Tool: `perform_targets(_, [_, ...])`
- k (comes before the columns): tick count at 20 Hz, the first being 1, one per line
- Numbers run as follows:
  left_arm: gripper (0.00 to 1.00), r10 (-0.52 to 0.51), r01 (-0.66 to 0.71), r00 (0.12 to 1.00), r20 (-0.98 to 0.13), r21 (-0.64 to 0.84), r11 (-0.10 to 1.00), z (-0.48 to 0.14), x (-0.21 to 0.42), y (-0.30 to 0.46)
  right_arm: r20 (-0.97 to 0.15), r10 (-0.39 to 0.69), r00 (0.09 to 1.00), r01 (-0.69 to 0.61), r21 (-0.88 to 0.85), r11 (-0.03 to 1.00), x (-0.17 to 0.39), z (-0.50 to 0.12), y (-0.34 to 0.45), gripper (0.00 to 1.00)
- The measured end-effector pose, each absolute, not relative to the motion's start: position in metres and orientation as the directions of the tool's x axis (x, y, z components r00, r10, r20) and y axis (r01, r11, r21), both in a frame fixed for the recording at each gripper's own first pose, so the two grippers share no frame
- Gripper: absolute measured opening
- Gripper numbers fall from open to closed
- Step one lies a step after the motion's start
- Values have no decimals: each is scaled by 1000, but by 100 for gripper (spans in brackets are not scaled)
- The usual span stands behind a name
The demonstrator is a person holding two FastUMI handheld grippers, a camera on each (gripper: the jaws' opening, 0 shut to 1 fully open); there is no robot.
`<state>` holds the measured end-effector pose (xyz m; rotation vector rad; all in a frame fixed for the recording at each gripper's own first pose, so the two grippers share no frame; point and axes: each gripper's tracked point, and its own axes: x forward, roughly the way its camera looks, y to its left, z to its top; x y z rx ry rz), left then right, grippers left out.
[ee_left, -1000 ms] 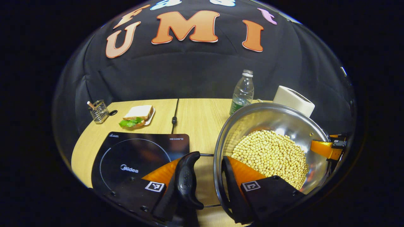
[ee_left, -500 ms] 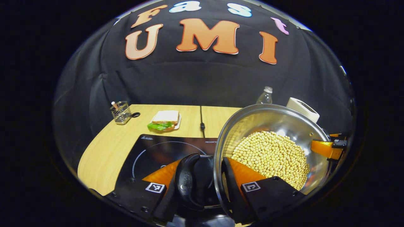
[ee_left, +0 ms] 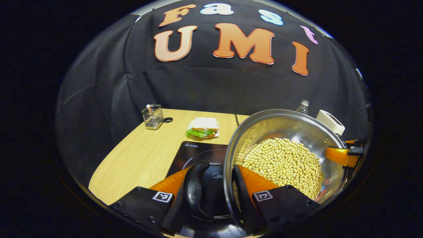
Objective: First push the handle of the pot to place it horizontally, then grasp the pot with both hands and set it on the induction cooktop.
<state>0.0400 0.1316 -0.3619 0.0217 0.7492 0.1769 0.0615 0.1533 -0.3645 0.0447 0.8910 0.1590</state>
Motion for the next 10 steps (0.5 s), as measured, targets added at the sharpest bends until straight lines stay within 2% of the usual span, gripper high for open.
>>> perform_targets(5, [74, 206, -187, 709, -674, 102, 977, -364, 40, 174, -773, 189, 606, -150, 122, 981, 73, -369, 196, 61])
perform_targets(6, [74, 211, -192, 705, -677, 104, 976, -367, 41, 181, -776, 193, 601, -155, 124, 980, 75, -372, 202, 57])
perform_targets(8, [74, 215, -196, 696, -685, 107, 975, -372, 43, 191, -782, 198, 591, -163, 125, 979, 78, -378, 214, 57])
perform_targets(9, [72, 216, -197, 692, -689, 108, 975, -378, 45, 196, -785, 200, 586, -165, 126, 978, 79, -381, 218, 61])
perform_targets(10, [75, 215, -195, 687, -694, 109, 975, -382, 46, 200, -789, 202, 580, -165, 128, 978, 81, -384, 222, 61])
